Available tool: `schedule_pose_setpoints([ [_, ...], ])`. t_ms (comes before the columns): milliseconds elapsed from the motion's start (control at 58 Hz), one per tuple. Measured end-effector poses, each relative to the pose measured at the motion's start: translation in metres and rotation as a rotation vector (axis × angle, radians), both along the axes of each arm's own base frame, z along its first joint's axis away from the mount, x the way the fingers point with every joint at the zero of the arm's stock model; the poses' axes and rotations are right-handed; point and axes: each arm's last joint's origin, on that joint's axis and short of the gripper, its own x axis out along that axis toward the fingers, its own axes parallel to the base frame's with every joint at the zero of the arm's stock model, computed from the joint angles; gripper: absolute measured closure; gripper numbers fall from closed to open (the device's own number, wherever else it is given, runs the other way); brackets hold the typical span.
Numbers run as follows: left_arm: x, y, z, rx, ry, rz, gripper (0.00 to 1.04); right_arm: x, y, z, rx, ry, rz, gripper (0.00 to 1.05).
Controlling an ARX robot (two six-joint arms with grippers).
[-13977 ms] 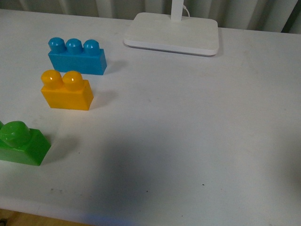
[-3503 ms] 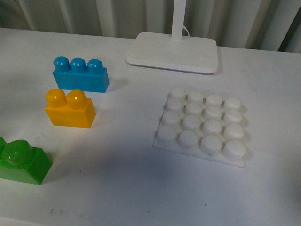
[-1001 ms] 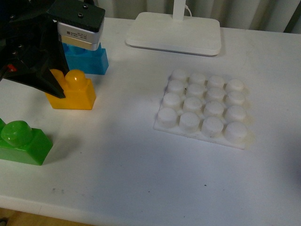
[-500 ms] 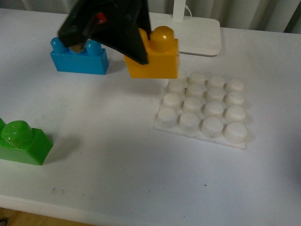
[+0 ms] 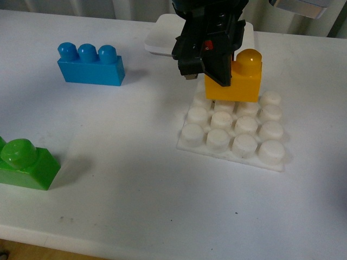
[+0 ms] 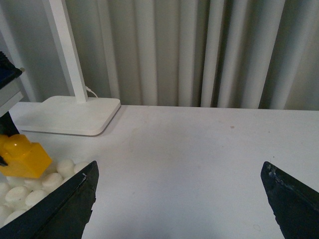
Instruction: Insert yellow block into base center
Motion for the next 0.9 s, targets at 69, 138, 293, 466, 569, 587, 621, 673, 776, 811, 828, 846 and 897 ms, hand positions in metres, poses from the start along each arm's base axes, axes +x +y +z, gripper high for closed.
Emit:
schedule_pose_setpoints([
  [69,0.003,-0.003,-0.001,-0.008,0.003,0.002,0.75,0.0,0.0,0.0,0.0,0.0,0.0,0.09],
  [138,0.004,-0.004,-0.003,-0.01,0.006,0.003,0.75,0.0,0.0,0.0,0.0,0.0,0.0,0.09],
  [293,0.005,-0.007,-0.009,-0.001,0.022,-0.001,0.75,0.0,0.0,0.0,0.0,0.0,0.0,0.09],
  [466,0.005,-0.008,-0.012,0.006,0.037,-0.004,0.75,0.0,0.0,0.0,0.0,0.0,0.0,0.09],
  [569,0.005,-0.008,-0.012,0.003,0.032,-0.004,0.75,0.0,0.0,0.0,0.0,0.0,0.0,0.09],
  [587,0.006,-0.008,-0.012,0.002,0.03,-0.004,0.75,0.0,0.0,0.0,0.0,0.0,0.0,0.09],
  [621,0.006,-0.009,-0.012,0.002,0.029,-0.004,0.75,0.0,0.0,0.0,0.0,0.0,0.0,0.09],
  [673,0.006,-0.009,-0.012,0.001,0.027,-0.004,0.75,0.0,0.0,0.0,0.0,0.0,0.0,0.09],
  [776,0.006,-0.01,-0.014,0.003,0.03,-0.005,0.75,0.0,0.0,0.0,0.0,0.0,0.0,0.09],
  [811,0.006,-0.01,-0.015,0.006,0.032,-0.005,0.75,0.0,0.0,0.0,0.0,0.0,0.0,0.09],
  [828,0.006,-0.011,-0.016,0.007,0.034,-0.006,0.75,0.0,0.0,0.0,0.0,0.0,0.0,0.09],
  [846,0.006,-0.011,-0.016,0.008,0.034,-0.006,0.75,0.0,0.0,0.0,0.0,0.0,0.0,0.09],
  [897,0.006,-0.012,-0.019,0.013,0.04,-0.008,0.75,0.0,0.0,0.0,0.0,0.0,0.0,0.09],
])
